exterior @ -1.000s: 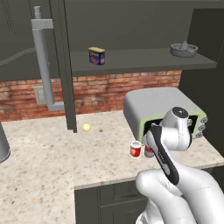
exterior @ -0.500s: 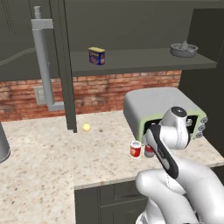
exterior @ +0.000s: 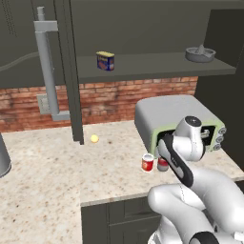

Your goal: Pick the cans from the counter and place them in their designated side in the cabinet.

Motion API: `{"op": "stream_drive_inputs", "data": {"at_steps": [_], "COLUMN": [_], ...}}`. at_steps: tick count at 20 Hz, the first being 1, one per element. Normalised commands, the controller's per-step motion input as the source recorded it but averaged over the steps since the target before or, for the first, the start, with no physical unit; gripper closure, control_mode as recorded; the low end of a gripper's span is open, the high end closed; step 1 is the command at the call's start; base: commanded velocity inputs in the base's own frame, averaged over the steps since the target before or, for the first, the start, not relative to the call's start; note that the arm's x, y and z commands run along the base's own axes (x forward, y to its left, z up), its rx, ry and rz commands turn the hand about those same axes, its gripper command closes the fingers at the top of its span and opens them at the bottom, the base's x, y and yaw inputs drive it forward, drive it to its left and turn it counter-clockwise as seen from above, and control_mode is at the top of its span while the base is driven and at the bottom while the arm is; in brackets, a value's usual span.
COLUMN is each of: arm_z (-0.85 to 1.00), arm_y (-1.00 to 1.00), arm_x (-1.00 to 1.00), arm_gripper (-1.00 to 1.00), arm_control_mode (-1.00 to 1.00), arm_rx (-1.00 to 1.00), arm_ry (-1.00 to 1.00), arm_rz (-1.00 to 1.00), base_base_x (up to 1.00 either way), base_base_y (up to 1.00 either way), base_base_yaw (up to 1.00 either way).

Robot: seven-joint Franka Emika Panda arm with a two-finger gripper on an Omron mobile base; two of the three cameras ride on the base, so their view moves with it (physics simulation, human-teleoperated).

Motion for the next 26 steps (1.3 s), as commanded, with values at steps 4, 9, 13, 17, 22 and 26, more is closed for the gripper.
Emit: {"op": "stream_drive_inputs", "data": {"at_steps": [4,9,13,17,22,26], "arm_z": [-0.19,-0.16,-0.17,-0.22,-0.24,-0.22], "arm_y": [0.10,0.19,0.14,0.01,0.00,0.00], "arm_x": [0.00,0.00,0.00,0.00,0.00,0.00], "arm_gripper": [-1.00,-1.00,-1.00,-1.00,-1.00,-1.00], "arm_control_mode": [-1.00,-1.00,-1.00,-1.00,-1.00,-1.00], "arm_rx": [0.00,-0.01,-0.01,0.00,0.00,0.00], "arm_ry": [0.00,0.00,0.00,0.00,0.00,0.00], "arm_rz": [0.00,0.00,0.00,0.00,0.00,0.00], "base_base_x": [0.00,0.00,0.00,0.00,0.00,0.00], "base_base_y": [0.00,0.00,0.00,0.00,0.00,0.00], "base_base_yaw": [0.00,0.00,0.00,0.00,0.00,0.00]}}
